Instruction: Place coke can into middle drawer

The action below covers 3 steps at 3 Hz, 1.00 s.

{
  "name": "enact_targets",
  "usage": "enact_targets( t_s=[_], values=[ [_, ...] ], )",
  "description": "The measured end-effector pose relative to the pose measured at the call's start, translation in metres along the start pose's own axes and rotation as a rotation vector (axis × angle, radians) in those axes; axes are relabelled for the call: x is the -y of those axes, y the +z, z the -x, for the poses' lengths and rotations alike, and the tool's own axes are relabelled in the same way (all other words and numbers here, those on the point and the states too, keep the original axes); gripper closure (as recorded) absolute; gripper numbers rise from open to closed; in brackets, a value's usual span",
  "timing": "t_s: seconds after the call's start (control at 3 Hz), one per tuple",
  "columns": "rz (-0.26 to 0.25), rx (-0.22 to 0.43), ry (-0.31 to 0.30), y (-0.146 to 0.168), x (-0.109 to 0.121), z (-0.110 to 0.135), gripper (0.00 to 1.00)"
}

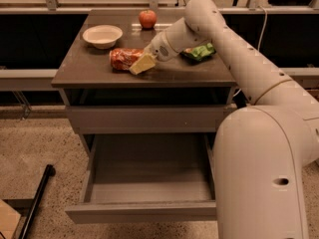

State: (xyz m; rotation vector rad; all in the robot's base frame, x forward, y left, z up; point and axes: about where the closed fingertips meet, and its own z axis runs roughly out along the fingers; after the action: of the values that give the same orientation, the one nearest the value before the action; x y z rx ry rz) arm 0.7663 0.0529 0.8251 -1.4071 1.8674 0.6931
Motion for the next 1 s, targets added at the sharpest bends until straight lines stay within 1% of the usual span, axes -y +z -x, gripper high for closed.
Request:
enact_targets(
  t_s=[0.33, 0.67, 1.0],
  values=[
    [-0.013, -0.007, -0.024, -0.007, -0.004, 0.008, 0.95],
    [-0.026, -0.036, -0.07, -0.022, -0.02, 0.02, 1.0],
    [-0.062, -0.098, -0.097, -0.056, -0.049, 0.021, 1.0]
  ],
)
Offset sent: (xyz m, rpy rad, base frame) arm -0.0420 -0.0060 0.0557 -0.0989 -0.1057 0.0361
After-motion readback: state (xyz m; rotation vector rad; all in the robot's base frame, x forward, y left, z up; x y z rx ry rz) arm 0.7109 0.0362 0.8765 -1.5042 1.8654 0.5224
